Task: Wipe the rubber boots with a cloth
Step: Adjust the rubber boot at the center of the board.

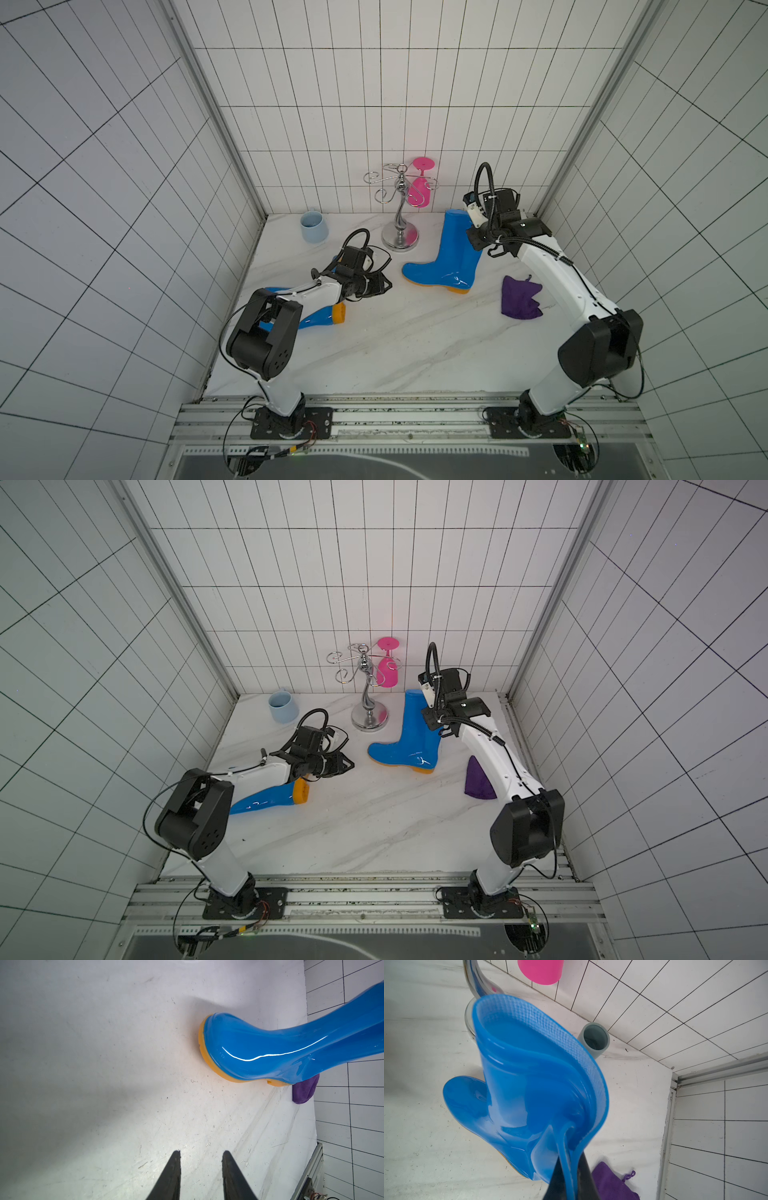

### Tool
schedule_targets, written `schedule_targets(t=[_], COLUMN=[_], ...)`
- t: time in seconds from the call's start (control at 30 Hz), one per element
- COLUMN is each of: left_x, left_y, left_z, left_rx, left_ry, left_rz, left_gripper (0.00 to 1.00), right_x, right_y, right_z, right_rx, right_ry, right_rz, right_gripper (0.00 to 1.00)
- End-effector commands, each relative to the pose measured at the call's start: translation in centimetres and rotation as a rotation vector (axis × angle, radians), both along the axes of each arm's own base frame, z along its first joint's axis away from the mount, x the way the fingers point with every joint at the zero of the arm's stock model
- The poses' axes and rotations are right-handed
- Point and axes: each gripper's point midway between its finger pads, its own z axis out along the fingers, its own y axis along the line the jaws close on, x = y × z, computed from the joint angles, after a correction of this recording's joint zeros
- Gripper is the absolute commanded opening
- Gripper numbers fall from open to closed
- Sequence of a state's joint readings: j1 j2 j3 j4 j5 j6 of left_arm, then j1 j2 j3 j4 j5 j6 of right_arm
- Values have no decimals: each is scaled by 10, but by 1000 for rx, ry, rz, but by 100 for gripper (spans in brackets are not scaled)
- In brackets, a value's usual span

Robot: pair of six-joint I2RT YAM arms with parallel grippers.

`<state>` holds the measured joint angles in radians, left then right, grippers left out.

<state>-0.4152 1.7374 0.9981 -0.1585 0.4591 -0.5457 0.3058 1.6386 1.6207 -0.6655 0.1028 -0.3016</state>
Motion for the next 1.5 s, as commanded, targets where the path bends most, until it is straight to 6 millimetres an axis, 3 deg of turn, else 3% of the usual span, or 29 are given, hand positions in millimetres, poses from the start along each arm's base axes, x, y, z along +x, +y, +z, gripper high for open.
schedule_targets(t=[0.0, 0.1, 0.27, 0.43, 0.53, 0.7, 0.83, 0.93, 1.0, 1.1, 1.27, 1.37, 1.47], left_x=[21, 34, 62, 88, 99, 116, 127, 133, 136, 141, 145, 149, 152], left_y=[-5, -10, -19, -28, -34, -38, -42, -46, -47, -51, -60, -67, -75], left_z=[6, 11, 15, 15, 14, 19, 20, 19, 16, 13, 4, 1, -1], left_rx=[-16, -24, -32, -46, -55, -63, -71, -81, -80, -90, -96, -100, -102], left_ry=[-46, -65, -91, -109, -114, -145, -158, -161, -164, -163, -154, -157, -162], left_rz=[24, 33, 52, 58, 56, 61, 57, 51, 51, 45, 29, 18, 8], left_gripper=[34, 34, 34, 34, 34, 34, 34, 34, 34, 34, 34, 34, 34], right_x=[-1, -8, -14, -16, -16, -28, -64, -97, -115, -139, -173, -184, -184], right_y=[16, 9, 0, -12, -20, -30, -5, 8, 10, 3, 10, 16, 19], right_z=[52, 59, 61, 58, 48, 62, 90, 92, 77, 40, -36, -76, -102], right_rx=[-11, -59, -65, -47, -69, 21, 215, 340, 437, 546, 619, 623, 629], right_ry=[-156, -194, -185, -176, -146, -164, -198, -179, -115, -37, 152, 237, 262], right_rz=[67, 41, -4, -105, -160, -260, -201, -198, -237, -339, -375, -384, -393], right_gripper=[0, 0, 41, 62, 63, 61, 57, 55, 52, 49, 49, 49, 50])
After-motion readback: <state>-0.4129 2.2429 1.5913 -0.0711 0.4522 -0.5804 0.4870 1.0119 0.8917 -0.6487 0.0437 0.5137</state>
